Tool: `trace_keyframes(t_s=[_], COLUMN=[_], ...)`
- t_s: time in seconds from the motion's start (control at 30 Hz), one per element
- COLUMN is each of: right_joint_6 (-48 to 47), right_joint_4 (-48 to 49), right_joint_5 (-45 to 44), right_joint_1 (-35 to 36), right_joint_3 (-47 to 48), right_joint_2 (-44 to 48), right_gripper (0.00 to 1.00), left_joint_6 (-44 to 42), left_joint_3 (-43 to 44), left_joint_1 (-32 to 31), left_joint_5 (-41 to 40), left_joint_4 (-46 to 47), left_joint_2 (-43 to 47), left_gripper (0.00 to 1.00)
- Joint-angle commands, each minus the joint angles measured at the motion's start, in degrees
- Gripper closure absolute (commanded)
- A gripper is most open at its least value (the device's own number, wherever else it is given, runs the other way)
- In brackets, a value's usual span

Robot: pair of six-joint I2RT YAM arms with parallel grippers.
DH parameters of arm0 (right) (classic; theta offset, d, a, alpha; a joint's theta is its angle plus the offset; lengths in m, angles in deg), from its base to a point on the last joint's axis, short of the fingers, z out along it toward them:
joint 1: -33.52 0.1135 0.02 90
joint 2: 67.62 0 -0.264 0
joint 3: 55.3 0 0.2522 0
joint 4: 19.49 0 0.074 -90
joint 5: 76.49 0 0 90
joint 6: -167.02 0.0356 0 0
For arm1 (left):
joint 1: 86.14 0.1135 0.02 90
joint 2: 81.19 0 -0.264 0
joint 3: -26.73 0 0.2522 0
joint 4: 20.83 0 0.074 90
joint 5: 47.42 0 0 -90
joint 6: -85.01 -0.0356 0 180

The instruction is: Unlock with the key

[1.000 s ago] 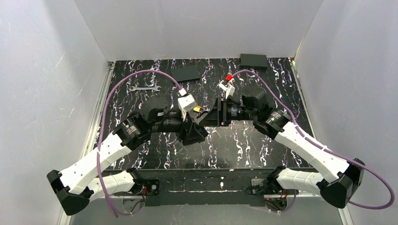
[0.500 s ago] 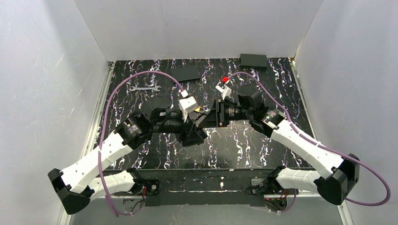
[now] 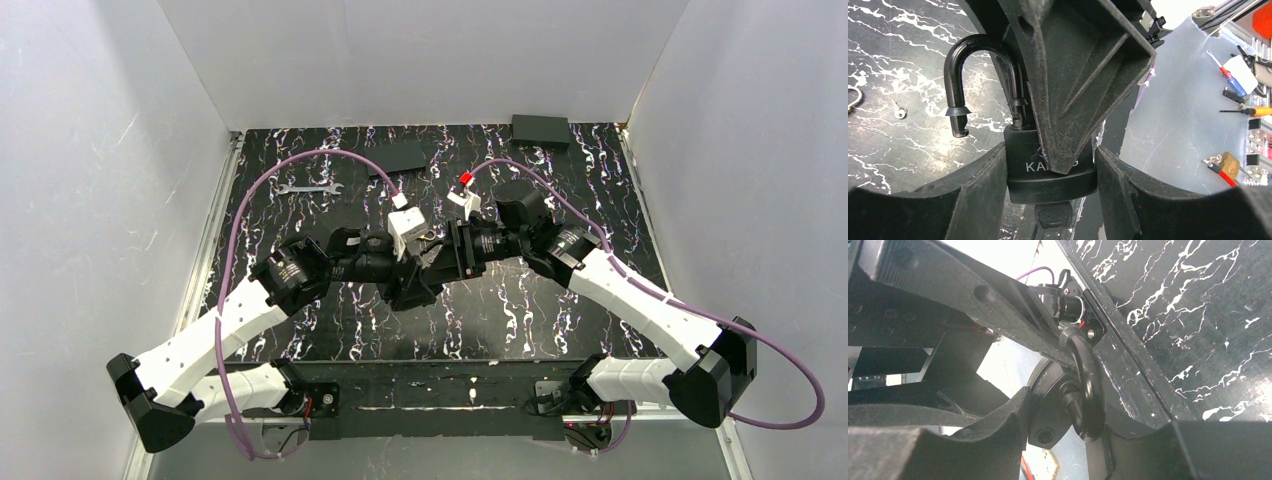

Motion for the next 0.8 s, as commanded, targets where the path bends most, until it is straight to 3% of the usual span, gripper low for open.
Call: trace_keyframes(t_s=[0.0, 0.1, 0.27, 0.37, 0.43, 0.53, 0.63, 0.77], right_joint_6=[-1.76, -1.56, 0.39, 1.19, 1.10, 0.94, 0.89, 0.82], right_joint_4=[-0.49, -0.27, 2.44, 3.44, 3.35, 3.09, 2.82, 2.59], right_joint_5=[2.89, 2.88, 3.16, 2.07, 0.77, -1.62, -2.95, -4.84], right_joint_1=[0.27, 0.27, 0.27, 0.27, 0.27, 0.23, 0.02, -1.01], right_joint_3=[2.32, 2.17, 0.49, -0.26, -0.27, -0.15, -0.05, -0.36], right_joint_2=[-0.05, -0.07, 0.10, 0.35, 0.62, 1.12, 1.26, 1.33], right_gripper=[0.58, 0.63, 0.82, 0.90, 0.95, 0.99, 0.99, 0.99], left_joint_6=[-1.57, -1.78, -2.71, -3.43, -4.16, -5.40, -5.80, -8.23], left_joint_3=[3.56, 3.58, 3.18, 2.63, 2.32, 1.95, 1.08, -0.05], left_joint_1=[-0.08, -0.05, -0.07, -0.04, -0.09, -0.11, -0.05, -0.01], left_joint_5=[0.12, 0.25, -0.57, -1.75, -3.11, -4.95, -7.17, -10.36], left_joint_4=[3.29, 3.28, 3.28, 3.16, 2.10, 0.04, -1.72, -4.60], left_joint_2=[0.84, 0.61, 1.02, 2.10, 2.95, 4.43, 6.37, 9.61], left_gripper=[1.00, 1.00, 1.00, 0.80, 0.55, 0.23, 0.05, 0.02])
